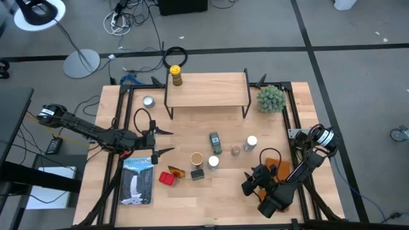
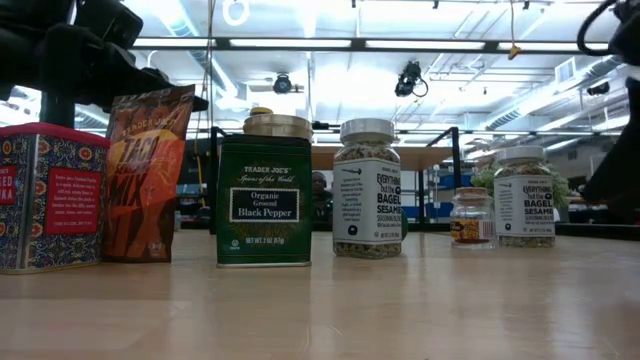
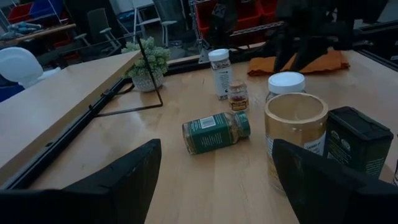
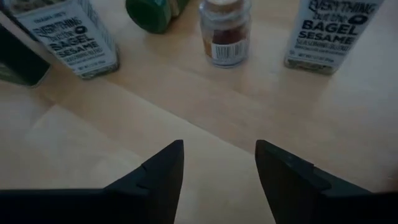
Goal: Shelf spices
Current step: Put the right white bottle seasoning on the shelf
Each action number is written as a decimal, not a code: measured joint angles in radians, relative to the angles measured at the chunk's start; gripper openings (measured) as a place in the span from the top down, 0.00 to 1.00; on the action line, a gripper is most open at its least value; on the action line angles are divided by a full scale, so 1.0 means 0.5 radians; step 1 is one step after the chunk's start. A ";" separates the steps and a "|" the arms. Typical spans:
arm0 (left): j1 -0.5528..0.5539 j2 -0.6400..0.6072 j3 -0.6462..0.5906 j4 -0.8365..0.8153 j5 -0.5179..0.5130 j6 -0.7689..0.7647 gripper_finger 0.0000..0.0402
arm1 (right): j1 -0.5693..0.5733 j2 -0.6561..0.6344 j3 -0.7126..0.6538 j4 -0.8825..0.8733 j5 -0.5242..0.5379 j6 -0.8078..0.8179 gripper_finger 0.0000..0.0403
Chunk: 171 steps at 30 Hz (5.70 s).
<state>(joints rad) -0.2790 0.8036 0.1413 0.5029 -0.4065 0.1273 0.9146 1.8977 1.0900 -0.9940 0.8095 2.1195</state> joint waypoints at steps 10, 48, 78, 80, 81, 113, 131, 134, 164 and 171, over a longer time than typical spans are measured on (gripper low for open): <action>0.097 0.001 0.000 0.177 0.335 -0.008 0.22 | 0.001 0.000 -0.075 0.176 -0.004 -0.027 0.48; 0.288 0.001 0.000 0.107 0.644 -0.174 0.22 | -0.010 0.000 -0.074 0.634 0.014 -0.335 0.02; 0.288 0.001 0.001 0.088 0.643 -0.211 0.22 | 0.050 0.028 0.030 -0.035 0.167 0.176 0.04; 0.288 0.002 0.001 0.089 0.643 -0.210 0.22 | 0.034 0.029 -0.014 0.062 0.246 0.072 0.04; 0.288 0.002 0.001 0.089 0.643 -0.211 0.22 | 0.029 0.028 -0.036 0.126 0.278 0.010 0.05; 0.287 0.002 0.001 0.090 0.575 -0.212 0.22 | -0.154 0.026 -0.609 0.544 0.283 -0.214 0.07; 0.288 0.002 0.001 0.090 0.488 -0.154 0.22 | -0.472 0.032 -0.635 0.364 0.297 -0.254 0.07; 0.288 0.002 0.001 0.090 0.488 -0.153 0.22 | -0.524 0.034 -0.636 0.336 0.312 -0.264 0.07; 0.288 0.001 0.001 0.090 0.484 -0.152 0.22 | -0.629 0.031 -0.167 -0.232 0.425 0.050 0.52; 0.287 0.002 0.001 0.090 0.484 -0.163 0.22 | -0.744 0.030 0.389 -0.903 0.494 -0.178 0.52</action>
<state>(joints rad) -0.1356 0.8043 0.1417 0.5480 -0.1646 0.0460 0.5424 1.9125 1.2848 -1.4455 1.0565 2.0303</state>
